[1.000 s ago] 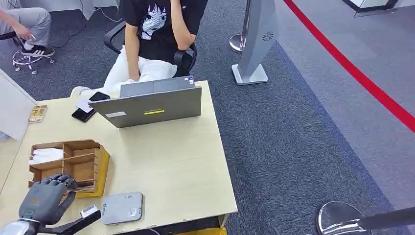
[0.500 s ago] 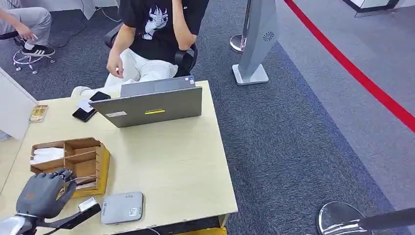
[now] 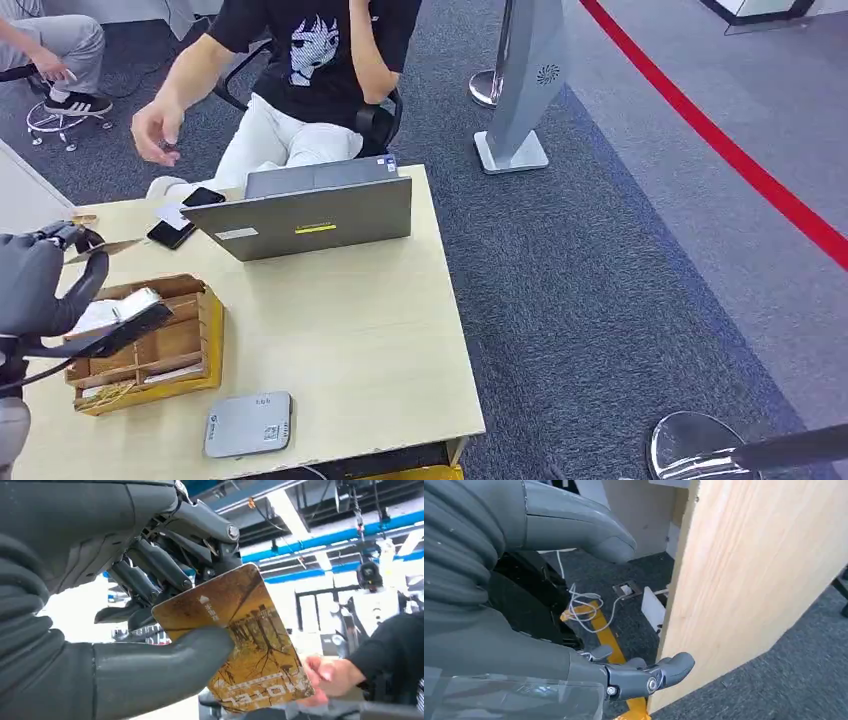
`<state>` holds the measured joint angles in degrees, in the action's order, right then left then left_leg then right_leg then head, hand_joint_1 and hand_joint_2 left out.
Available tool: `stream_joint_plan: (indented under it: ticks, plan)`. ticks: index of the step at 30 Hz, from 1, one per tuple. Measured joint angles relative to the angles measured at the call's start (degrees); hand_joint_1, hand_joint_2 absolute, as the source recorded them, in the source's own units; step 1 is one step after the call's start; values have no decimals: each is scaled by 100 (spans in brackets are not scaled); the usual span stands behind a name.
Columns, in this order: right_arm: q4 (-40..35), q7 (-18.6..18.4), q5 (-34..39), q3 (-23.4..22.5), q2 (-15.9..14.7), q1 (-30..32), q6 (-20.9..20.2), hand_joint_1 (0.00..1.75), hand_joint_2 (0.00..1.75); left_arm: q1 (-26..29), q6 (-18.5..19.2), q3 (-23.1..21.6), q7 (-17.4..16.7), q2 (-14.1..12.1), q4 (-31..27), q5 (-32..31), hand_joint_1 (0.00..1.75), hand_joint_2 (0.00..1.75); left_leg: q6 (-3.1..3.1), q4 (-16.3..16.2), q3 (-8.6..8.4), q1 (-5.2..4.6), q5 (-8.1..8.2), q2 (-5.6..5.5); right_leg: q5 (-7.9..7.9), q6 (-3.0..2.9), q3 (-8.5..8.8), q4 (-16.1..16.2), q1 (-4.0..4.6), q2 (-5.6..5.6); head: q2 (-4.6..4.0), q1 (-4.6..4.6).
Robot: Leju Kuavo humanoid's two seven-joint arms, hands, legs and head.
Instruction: Pass the card to the sensor for recognition and then transmit it.
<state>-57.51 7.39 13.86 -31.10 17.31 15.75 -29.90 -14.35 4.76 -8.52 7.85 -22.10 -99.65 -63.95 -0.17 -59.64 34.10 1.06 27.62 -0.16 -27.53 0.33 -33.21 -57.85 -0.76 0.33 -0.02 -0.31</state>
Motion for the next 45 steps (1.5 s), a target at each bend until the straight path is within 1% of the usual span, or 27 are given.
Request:
stream_joint_plan:
  ticks: [3, 5, 8, 13, 19, 20, 21, 29, 32, 35, 36, 38, 39, 41, 43, 45]
  plan:
    - [7, -26, -7, 0, 0, -2, -2, 0, 175, -188, 127, 0, -138, -13, 59, -68, 175, 175, 0, 0, 0, 0, 0, 1, 0, 0, 0, 0, 0, 2, 0, 0]
    - [15, -55, -15, 0, 0, -3, -13, 0, 175, -297, 192, 0, -247, -33, 194, -113, 175, 175, 0, 0, 1, -1, 0, 1, -1, 0, -1, 0, 0, 2, 0, 2]
    - [35, -61, -20, 0, 0, -6, -20, 0, 175, -403, 232, 0, -319, -48, 404, -120, 175, 175, 0, 0, 1, -1, 0, 1, 0, 0, -1, 0, 0, 2, 0, 2]
    - [61, -61, -11, 0, 0, -8, -26, 0, 175, -415, 208, 28, -341, -46, 612, -129, 175, 175, 0, 0, 1, -1, 0, 2, -1, 0, 0, 0, 0, 2, 0, 0]
    - [55, -70, 118, 33, 0, -9, 11, 0, 175, -370, 44, 116, -337, 18, 636, -223, 175, 175, 0, 0, 1, -1, 0, 2, -1, 0, 0, 0, 0, 3, 0, 0]
    - [52, -74, 120, 46, 0, -10, 19, 0, 175, -362, 42, 129, -337, 26, 636, -223, 120, 175, 0, 0, 1, -1, 0, 5, 0, 0, -1, 0, 0, 6, 0, 2]
    - [52, -81, 127, 57, 0, -10, 33, 0, 175, -350, 22, 148, -319, 41, 636, -223, 0, 175, 0, 0, 1, -1, 1, 6, 0, 0, -1, 0, 0, 8, 0, 0]
    - [18, -96, 253, 146, 0, -16, 94, 0, 175, -194, -209, 286, -216, 149, 599, -199, 0, 175, -1, 1, 2, -1, 1, 6, -2, 1, -2, 0, -1, 8, 0, 0]
    - [-13, -94, 395, 177, 0, -9, 142, 0, 175, -21, -483, 417, -142, 219, 436, -59, 0, 175, -2, 1, 1, -1, 2, 11, -2, 0, -4, 0, 0, 14, 0, 2]
    - [-35, -94, 450, 223, 0, -10, 175, 0, 175, 128, -588, 529, -103, 282, 243, 21, 0, 175, -2, 1, 1, -1, 2, 12, -2, 1, -4, 1, 0, 14, 0, 4]
    - [-48, -94, 529, 249, 0, -9, 225, 0, 175, 218, -674, 569, -43, 308, 164, 105, 0, 175, -2, 1, 1, -2, 2, 12, -2, 1, -3, 0, -1, 15, 0, 0]
    - [-107, -81, 729, 329, 0, 25, 354, 0, 175, 508, -954, 810, 137, 487, -177, 414, 0, 175, -1, 1, -1, -1, 5, 25, -2, 1, -5, 1, -1, 30, 0, 0]
    - [-133, -68, 789, 367, 0, 62, 387, 0, 175, 649, -1025, 905, 210, 562, -335, 516, 0, 175, 0, 1, -2, -1, 10, 26, -2, 1, -7, 1, -1, 32, 0, 4]
    - [-177, -61, 846, 461, 2, 144, 420, 0, 175, 897, -1069, 1146, 313, 695, -645, 610, 0, 175, 2, 1, 0, -2, 11, 22, -5, 1, -7, 2, -1, 28, 0, 4]
    - [-203, -61, 848, 540, 2, 187, 433, 0, 175, 1041, -1069, 1296, 332, 785, -841, 644, 0, 175, 2, 1, 2, -2, 12, 21, -9, -2, -6, 2, -1, 25, 0, 2]
    - [-247, -39, 958, 592, 2, 221, 457, 0, 175, 1182, -1137, 1458, 433, 916, -1021, 862, 0, 175, 1, 3, 2, -1, 13, 22, -8, -3, -4, 1, -1, 25, 0, 4]
